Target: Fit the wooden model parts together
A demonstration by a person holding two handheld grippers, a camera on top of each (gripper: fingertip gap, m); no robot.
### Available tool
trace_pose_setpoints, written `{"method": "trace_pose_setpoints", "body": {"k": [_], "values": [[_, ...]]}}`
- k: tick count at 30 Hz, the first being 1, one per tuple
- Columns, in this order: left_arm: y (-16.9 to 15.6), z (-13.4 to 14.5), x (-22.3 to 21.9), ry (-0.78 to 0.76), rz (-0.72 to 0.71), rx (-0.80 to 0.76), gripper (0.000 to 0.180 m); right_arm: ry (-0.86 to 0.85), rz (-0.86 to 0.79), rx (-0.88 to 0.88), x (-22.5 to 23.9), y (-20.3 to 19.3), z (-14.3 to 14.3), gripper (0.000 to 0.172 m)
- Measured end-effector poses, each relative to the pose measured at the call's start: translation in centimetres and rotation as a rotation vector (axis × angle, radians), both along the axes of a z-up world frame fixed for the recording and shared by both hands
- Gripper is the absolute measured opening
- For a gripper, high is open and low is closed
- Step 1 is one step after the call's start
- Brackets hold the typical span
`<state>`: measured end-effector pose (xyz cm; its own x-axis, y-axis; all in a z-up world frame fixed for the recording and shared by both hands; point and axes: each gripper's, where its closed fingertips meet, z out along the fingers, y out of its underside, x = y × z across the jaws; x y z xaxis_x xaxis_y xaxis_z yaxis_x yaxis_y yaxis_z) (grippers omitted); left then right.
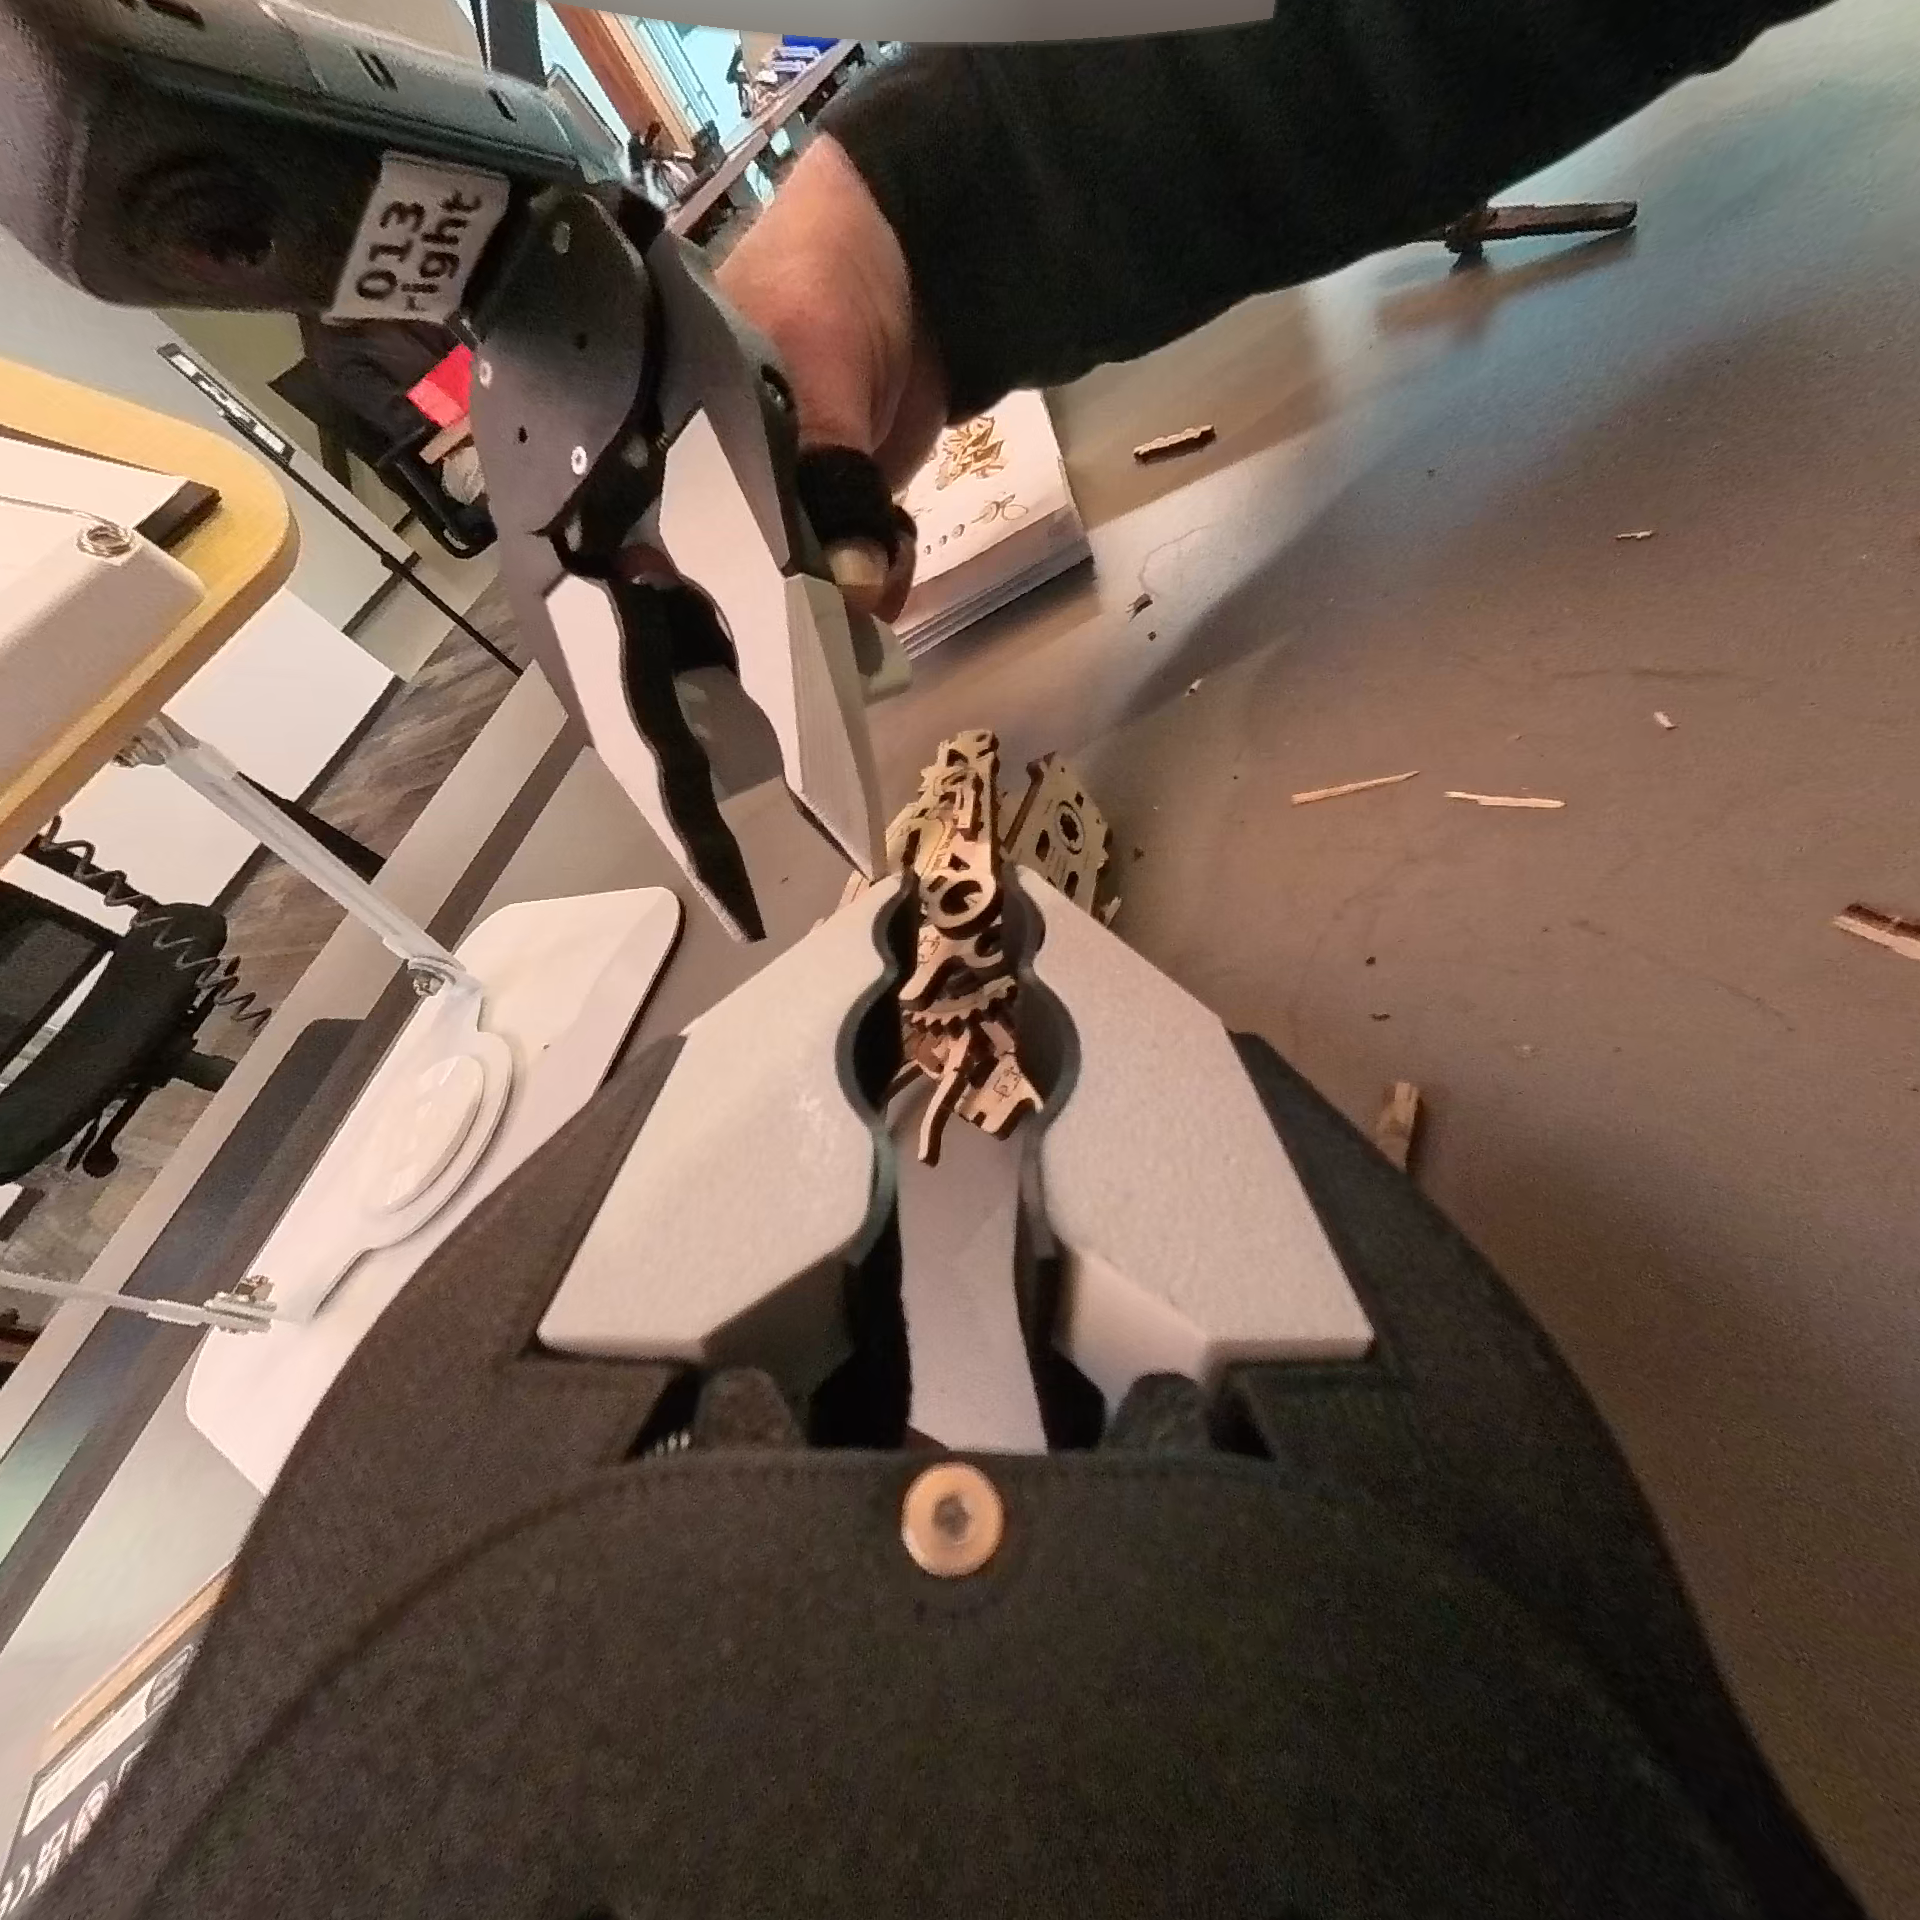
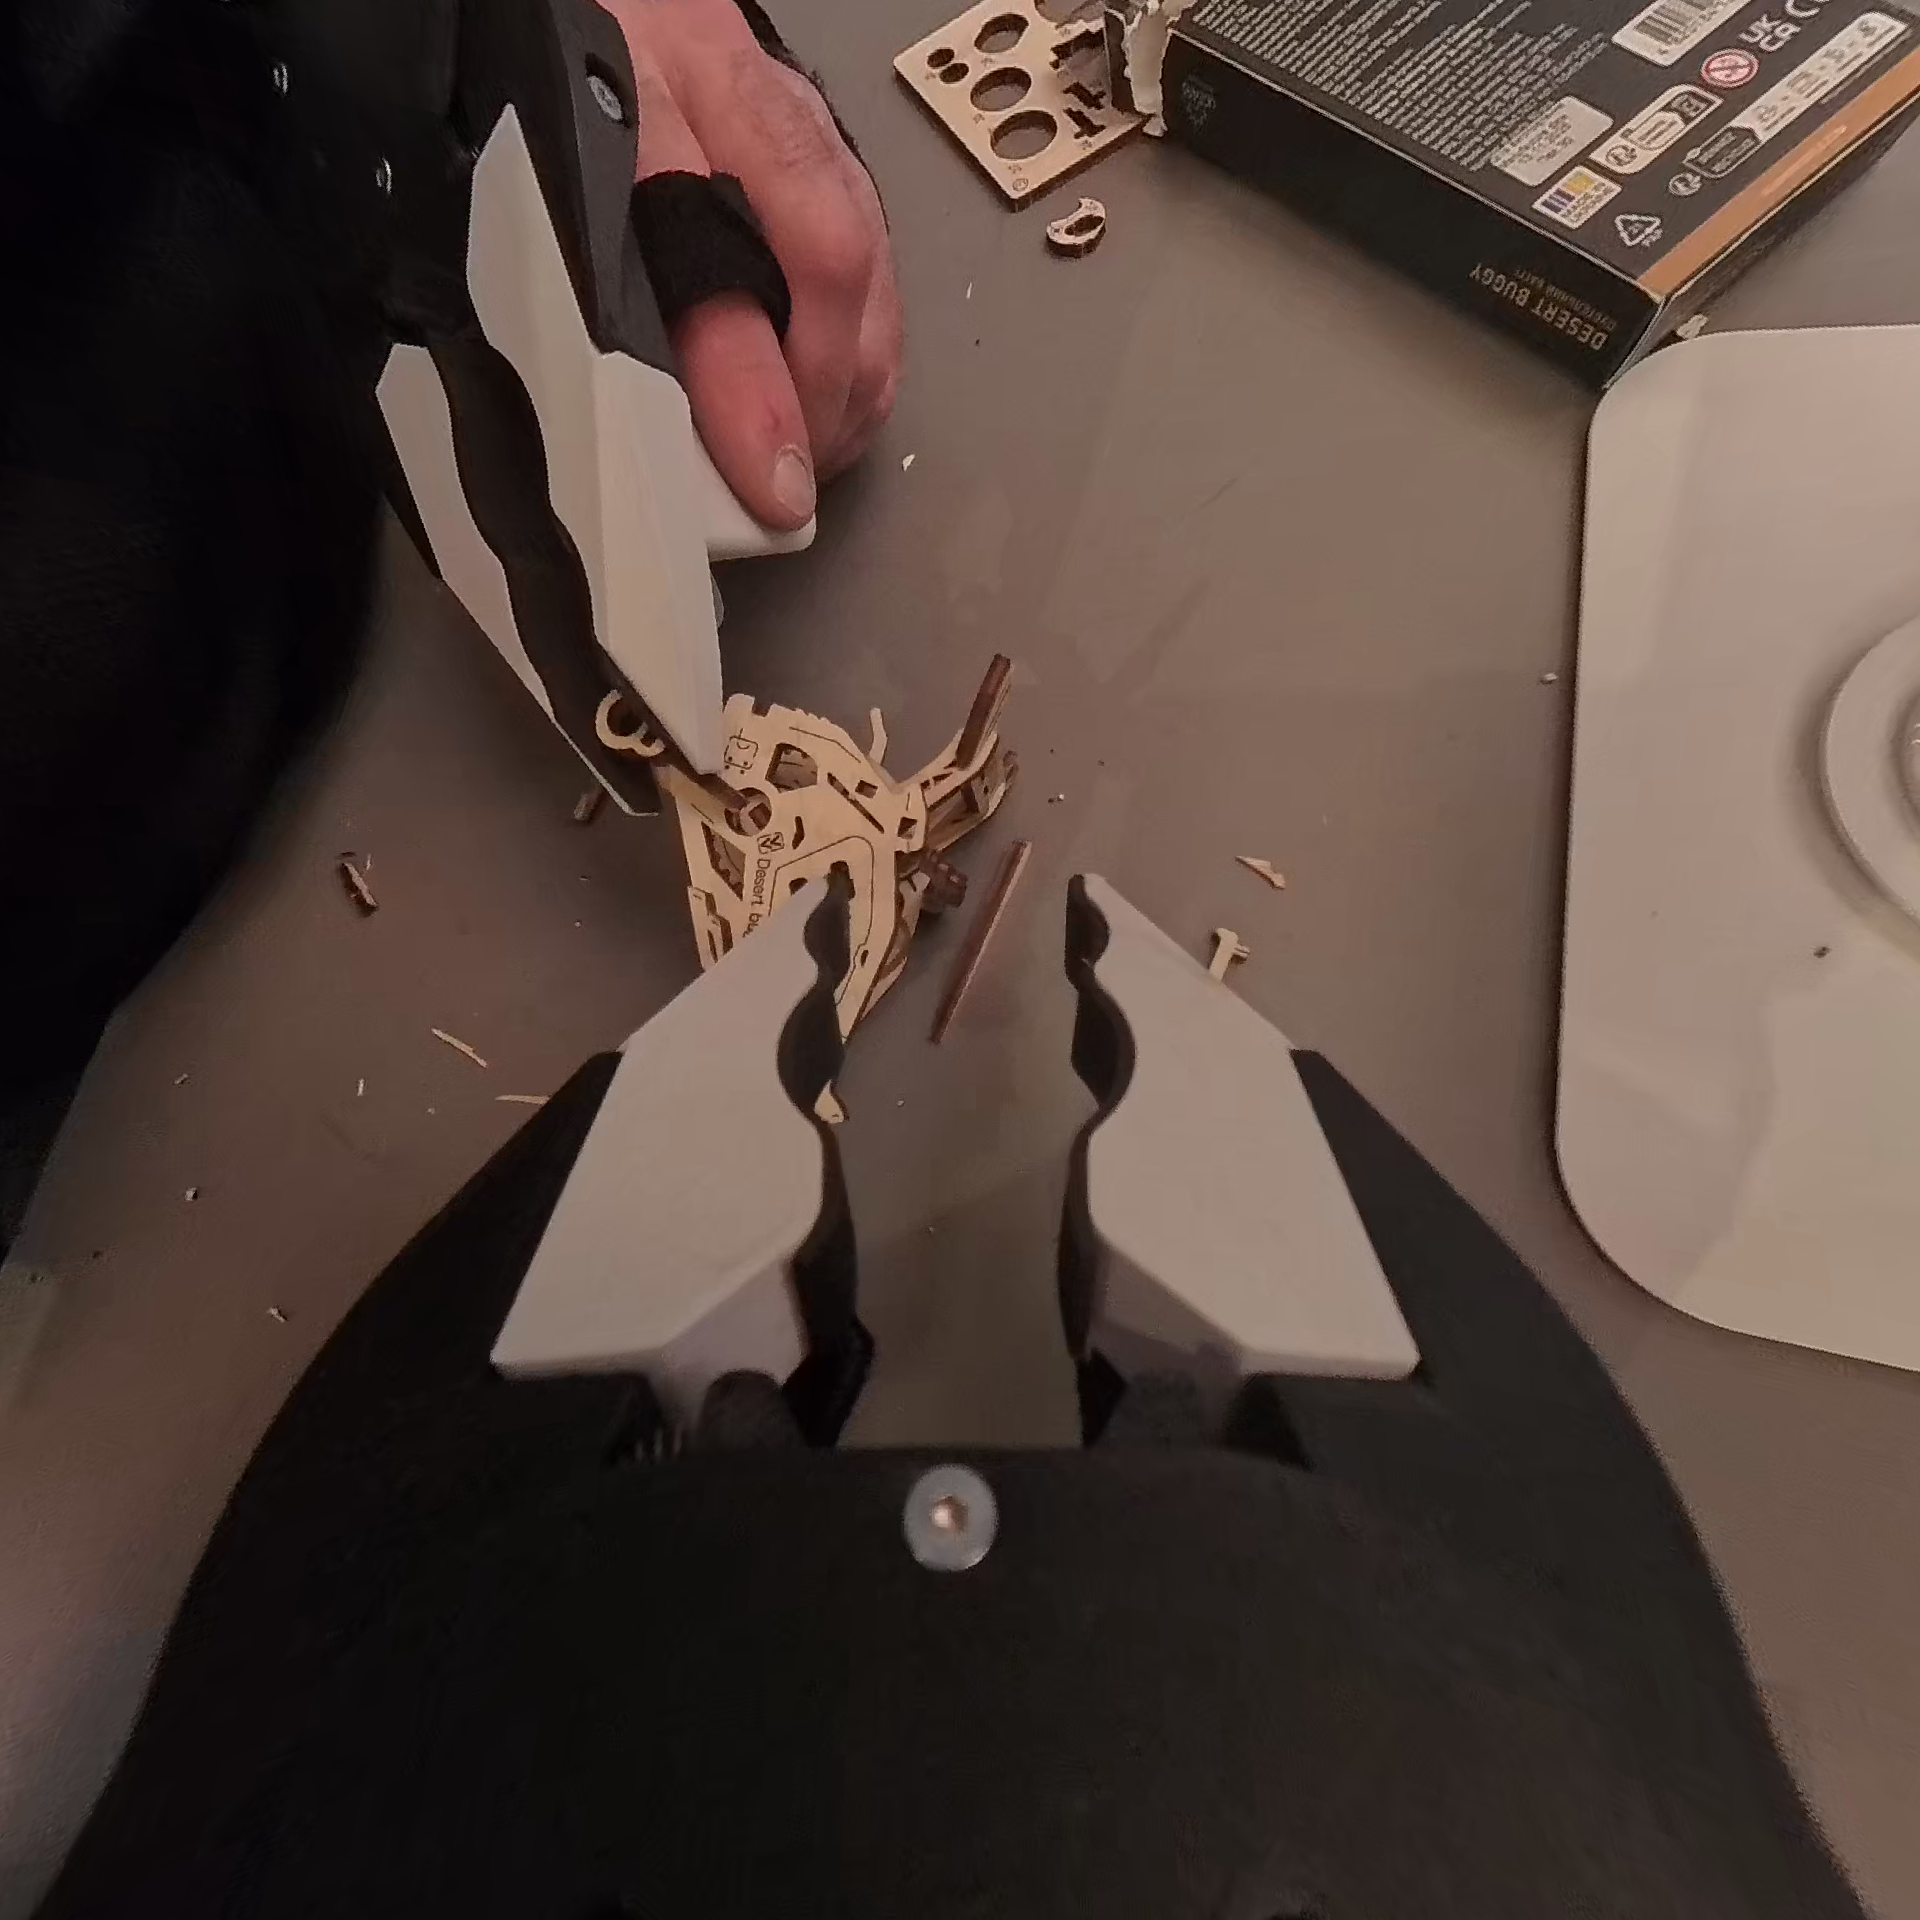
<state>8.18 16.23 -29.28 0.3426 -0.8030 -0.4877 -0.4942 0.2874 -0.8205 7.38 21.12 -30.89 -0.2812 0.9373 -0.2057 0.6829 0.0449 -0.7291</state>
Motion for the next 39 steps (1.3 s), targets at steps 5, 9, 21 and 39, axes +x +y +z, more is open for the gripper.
{"method": "trace_pose_setpoints", "body": {"k": [5, 9, 21, 39], "values": [[0.0, 0.0, 0.0, -0.002, -0.001, -0.003, 0.013, 0.013, -0.036, -0.018, 0.4, 0.4, 0.0, 0.041], [0.1, 0.0, 0.0, -0.005, -0.007, -0.007, 0.013, 0.010, -0.091, -0.041, 1.5, 0.8, -0.2, 0.036], [0.2, 0.1, 0.0, -0.013, -0.012, -0.018, 0.012, 0.034, -0.175, -0.075, 3.4, -0.1, -1.6, 0.026], [0.2, 0.1, 0.0, -0.014, -0.030, -0.022, 0.012, 0.105, -0.204, 0.252, 4.6, -3.1, -2.1, 0.028]]}}
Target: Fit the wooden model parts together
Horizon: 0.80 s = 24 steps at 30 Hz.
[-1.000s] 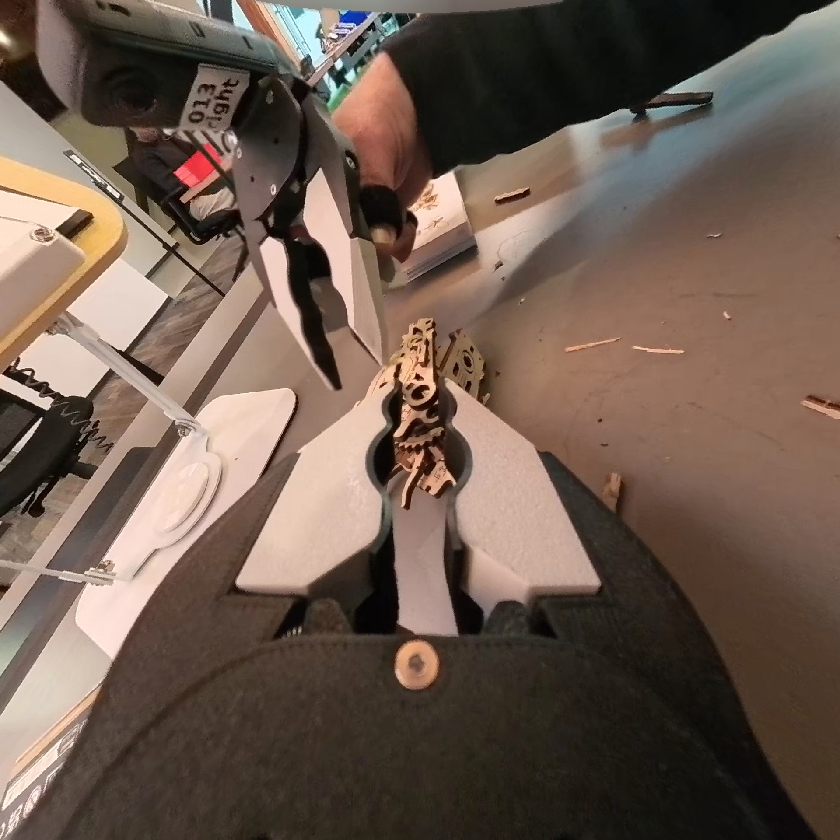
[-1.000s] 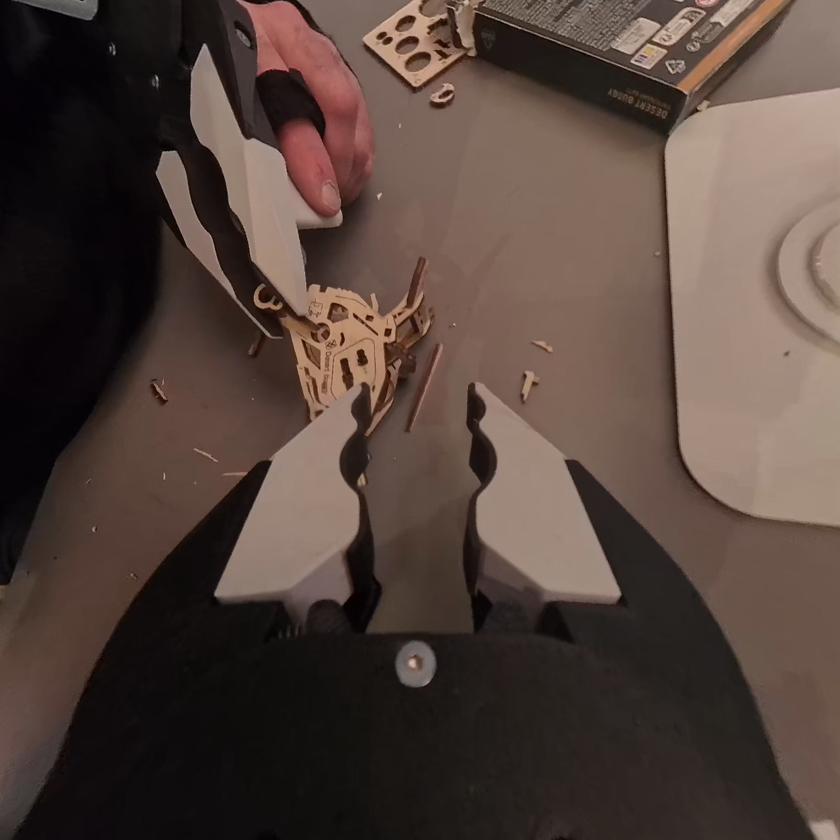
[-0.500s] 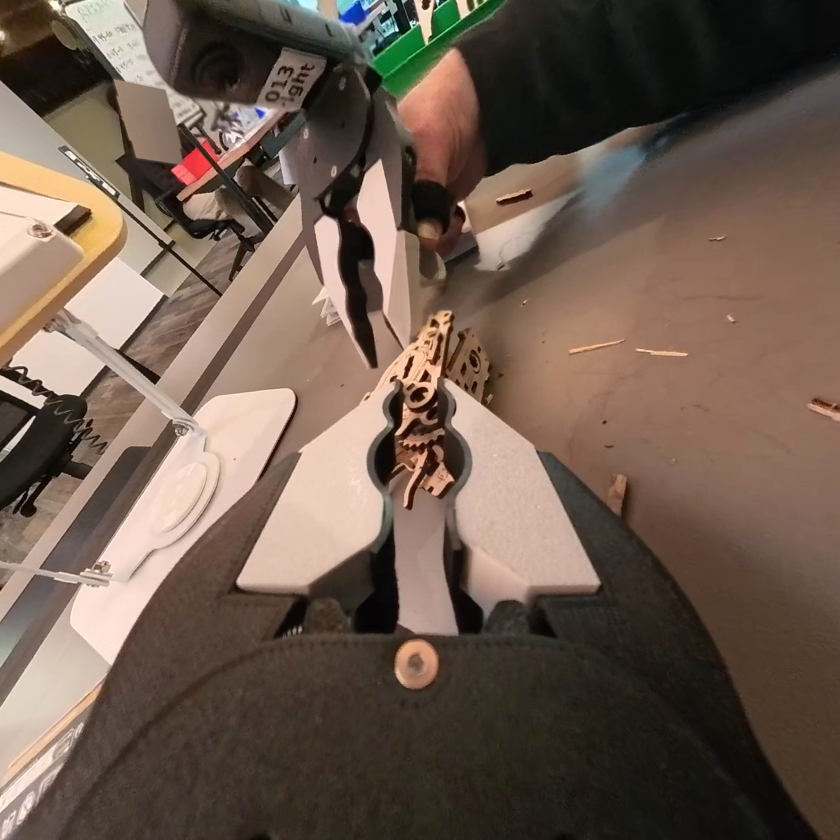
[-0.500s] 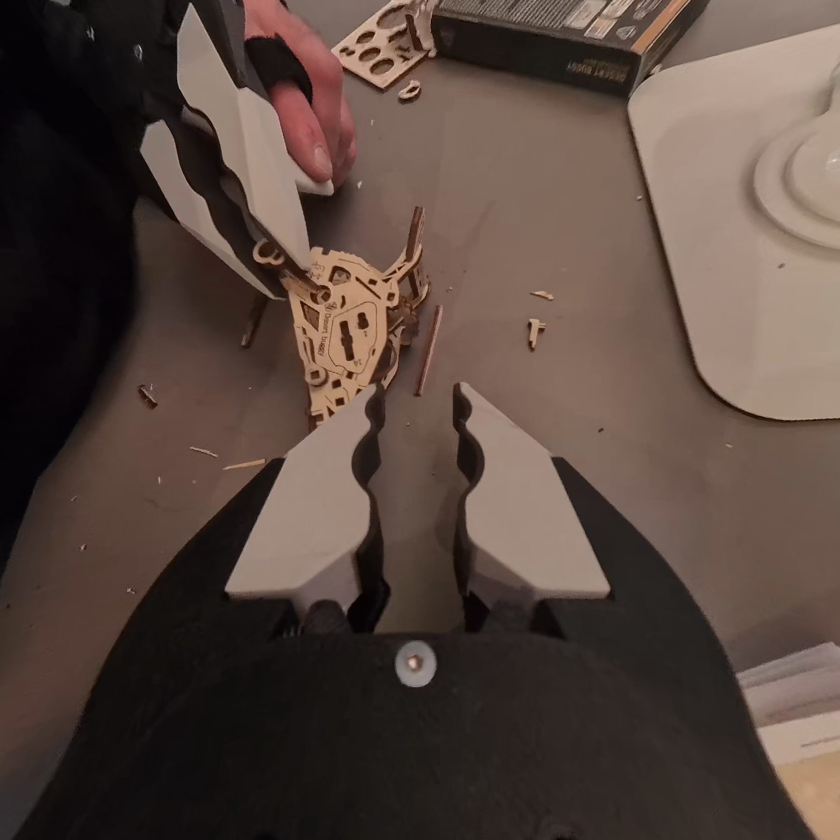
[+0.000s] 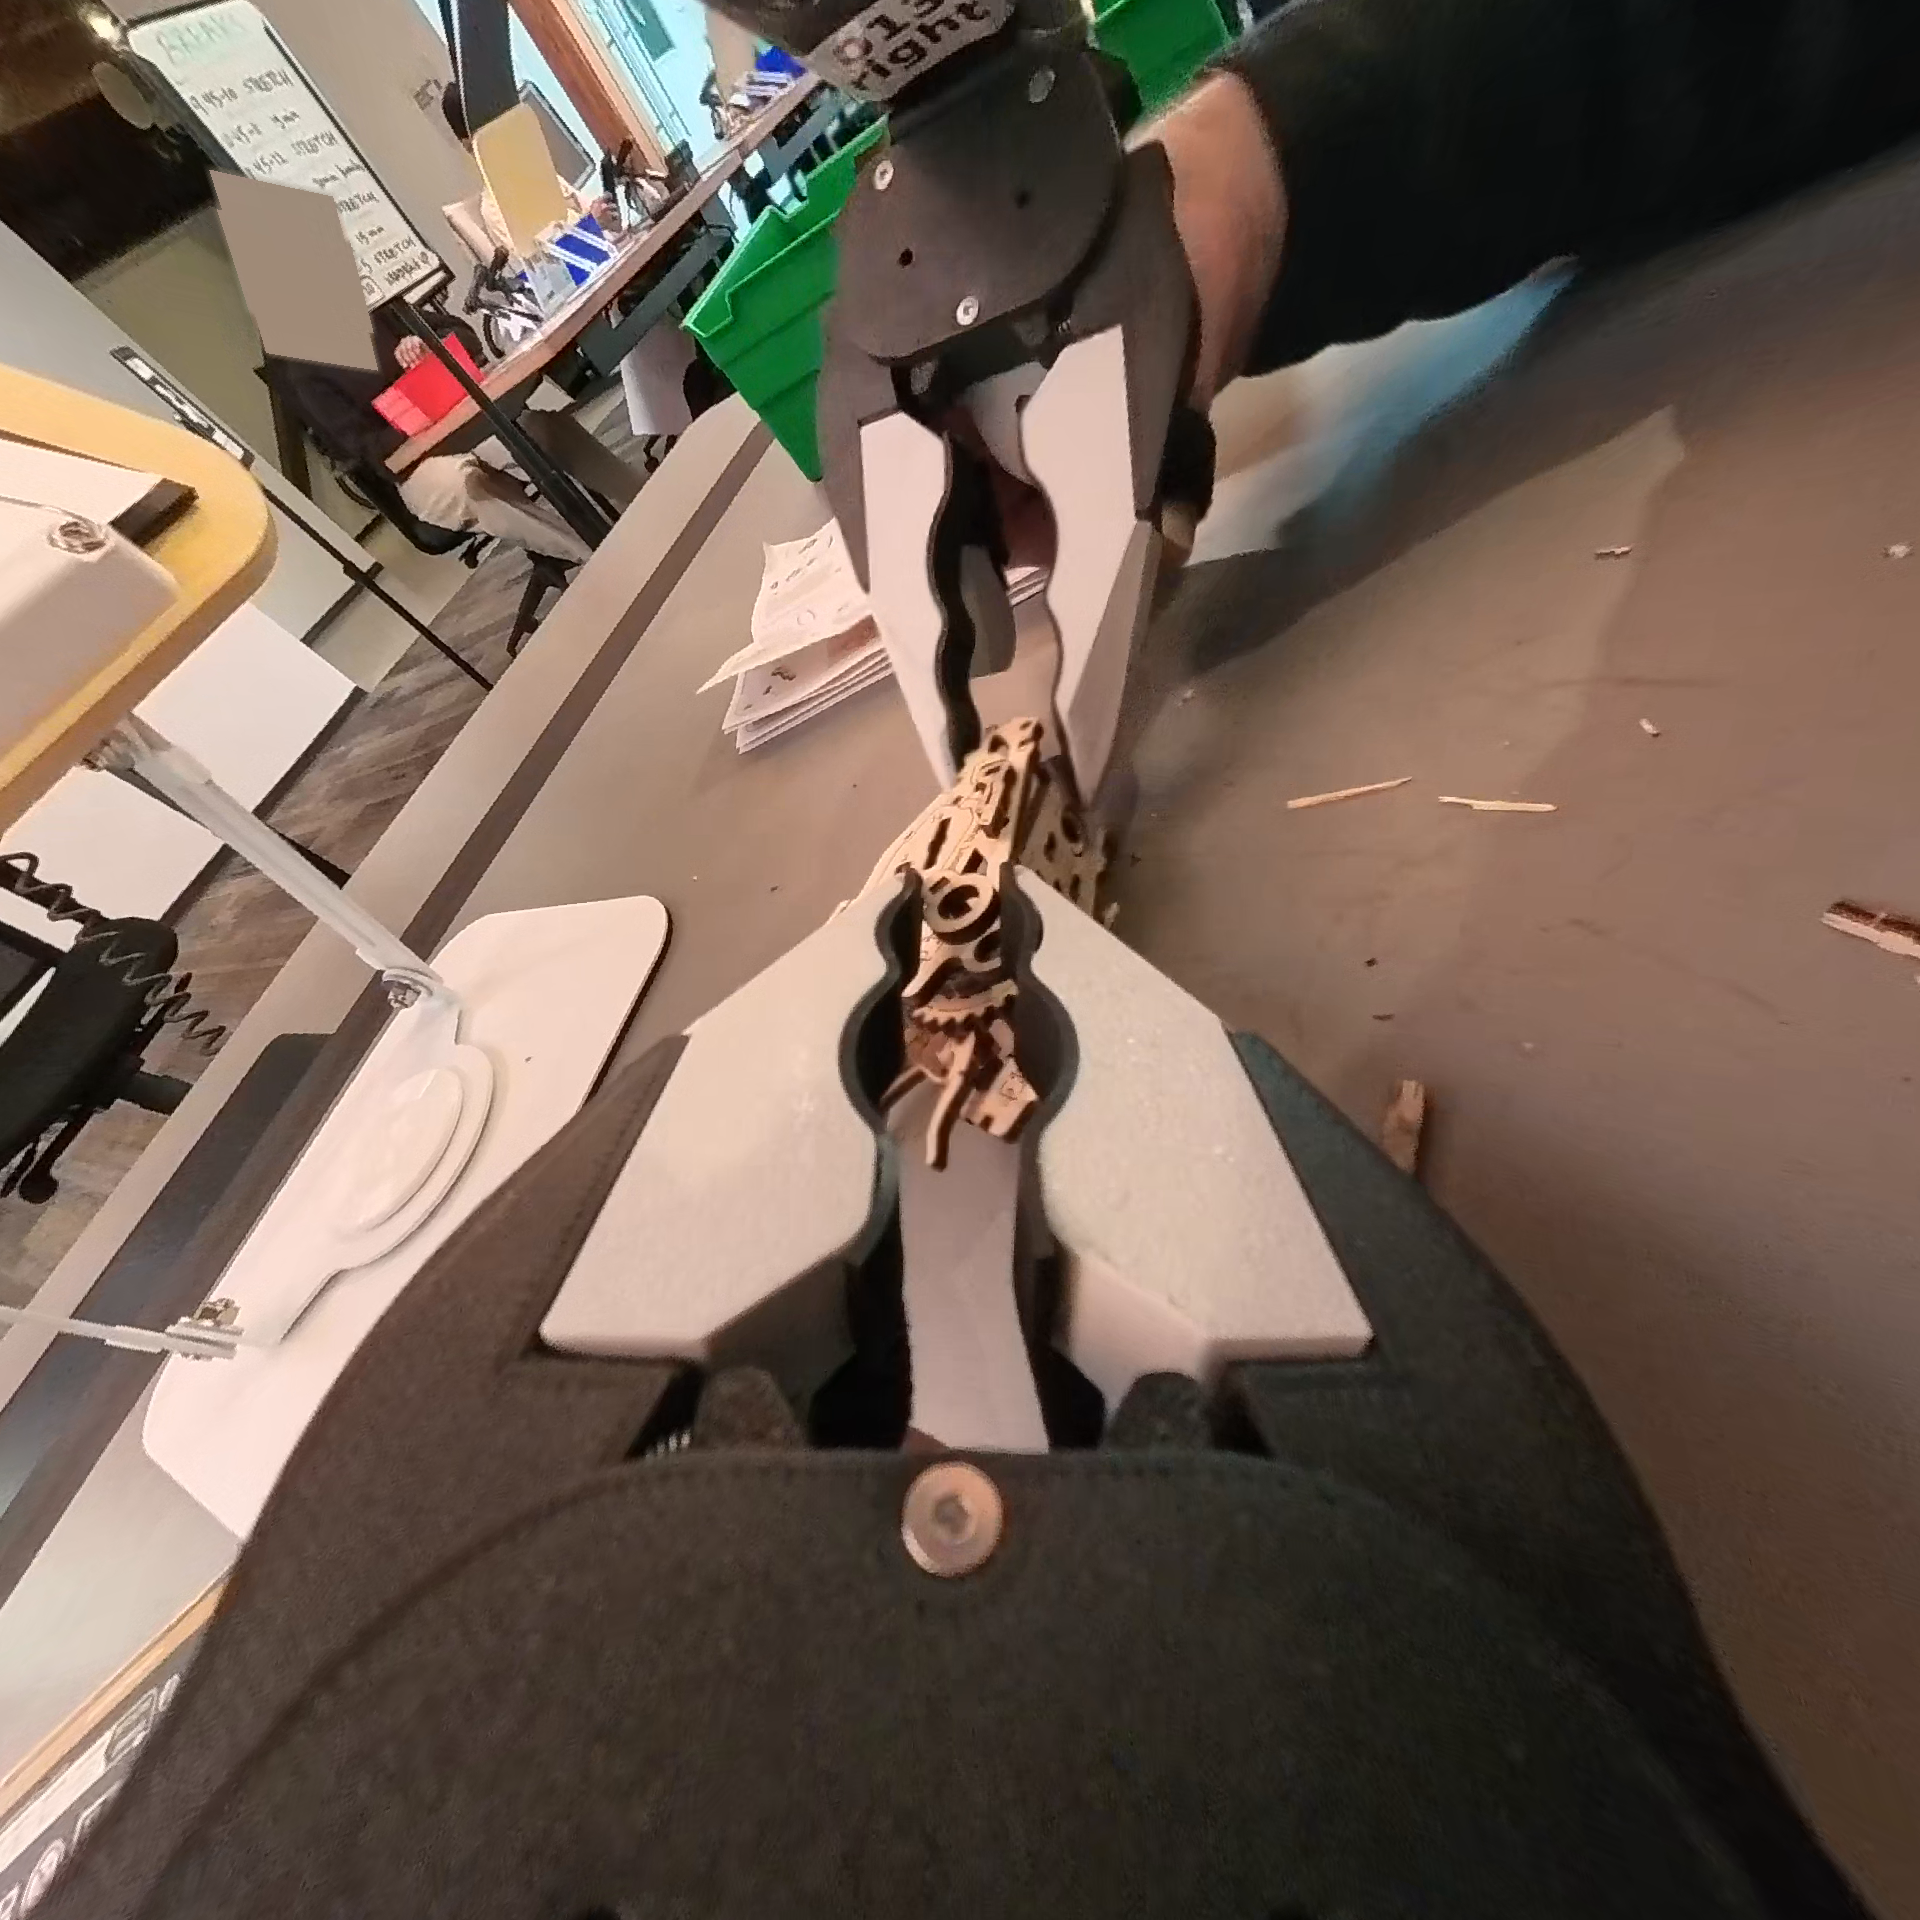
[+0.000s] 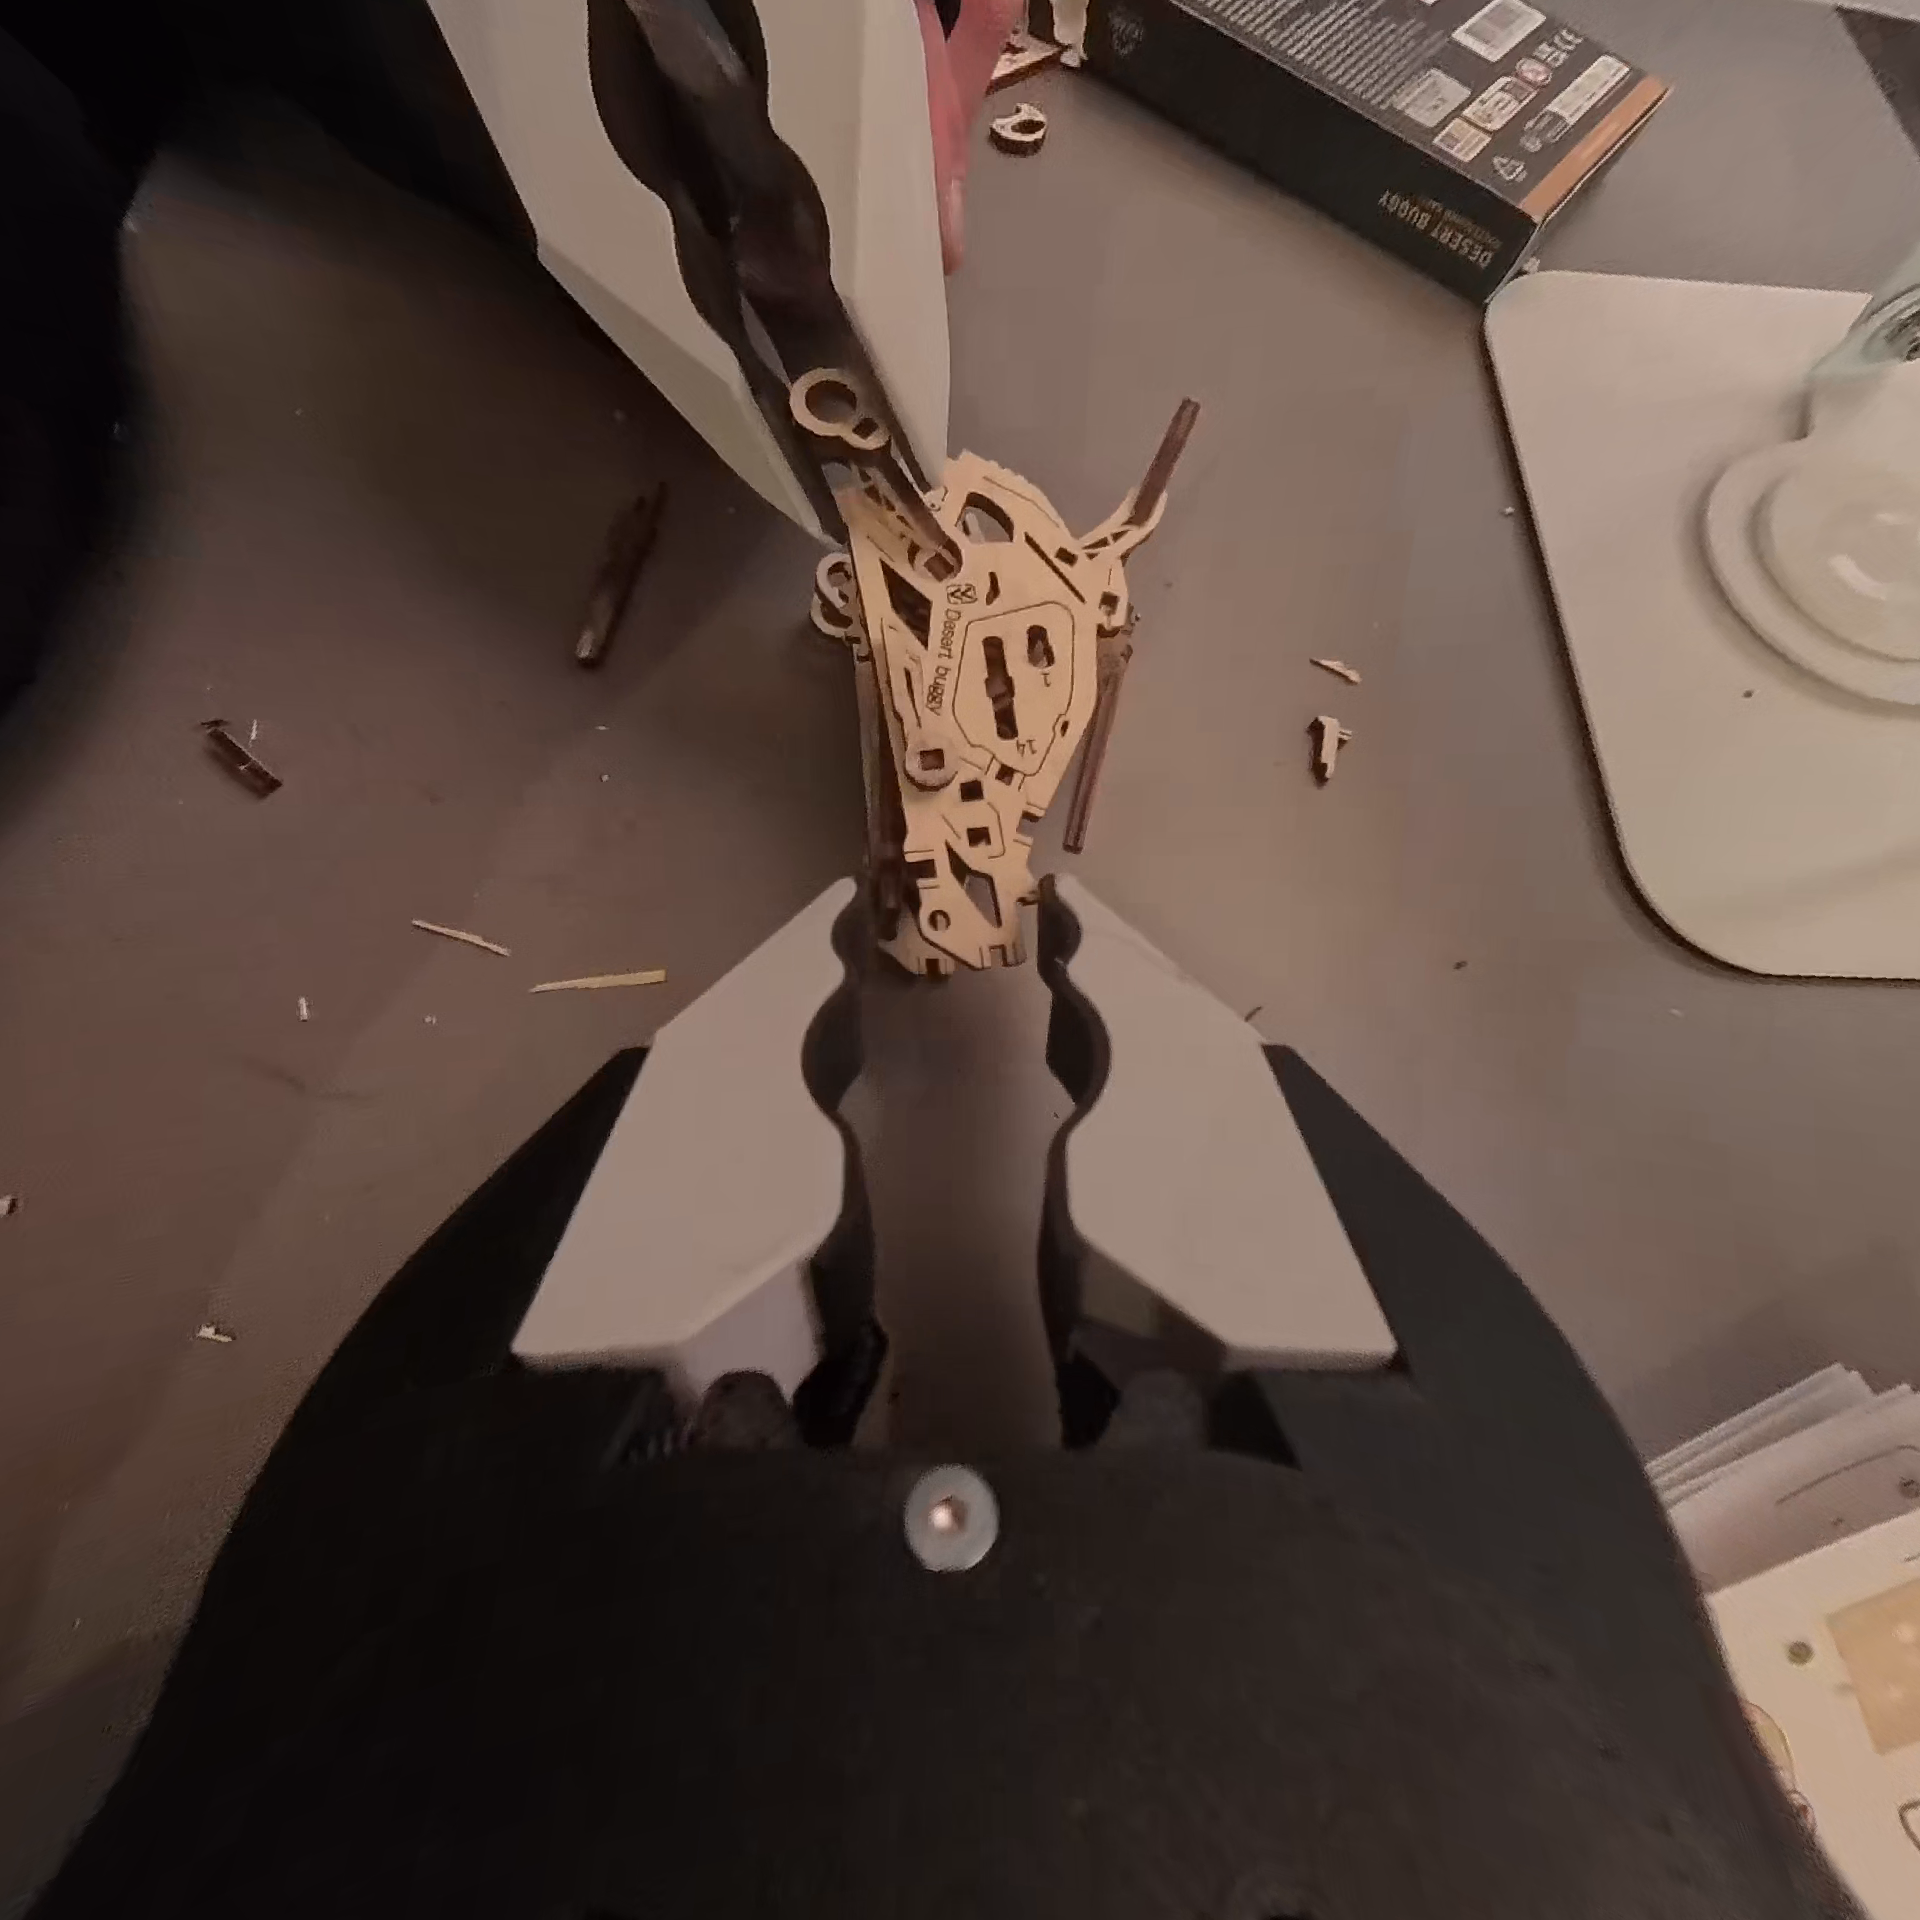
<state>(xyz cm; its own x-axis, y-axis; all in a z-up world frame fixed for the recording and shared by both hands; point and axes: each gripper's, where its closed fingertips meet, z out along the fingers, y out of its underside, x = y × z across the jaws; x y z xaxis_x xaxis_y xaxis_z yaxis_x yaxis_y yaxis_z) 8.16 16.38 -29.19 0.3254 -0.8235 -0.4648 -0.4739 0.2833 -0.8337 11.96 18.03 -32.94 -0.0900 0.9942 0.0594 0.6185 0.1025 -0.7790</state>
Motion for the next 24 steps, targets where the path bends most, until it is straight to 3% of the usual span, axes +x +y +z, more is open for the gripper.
{"method": "trace_pose_setpoints", "body": {"k": [5, 11, 24], "values": [[0.10, 0.15, -0.14, 0.004, -0.005, 0.006, 0.011, 0.032, -0.010, -0.013, -0.34, 0.14, -0.04, 0.019], [0.09, 0.64, -0.29, 0.015, 0.003, 0.043, 0.011, 0.053, -0.023, -0.011, -0.80, 0.42, 0.25, 0.030], [0.37, 0.16, -0.86, 0.042, 0.009, 0.045, 0.011, 0.073, -0.031, 0.028, -0.84, 0.68, 0.58, 0.029]]}}
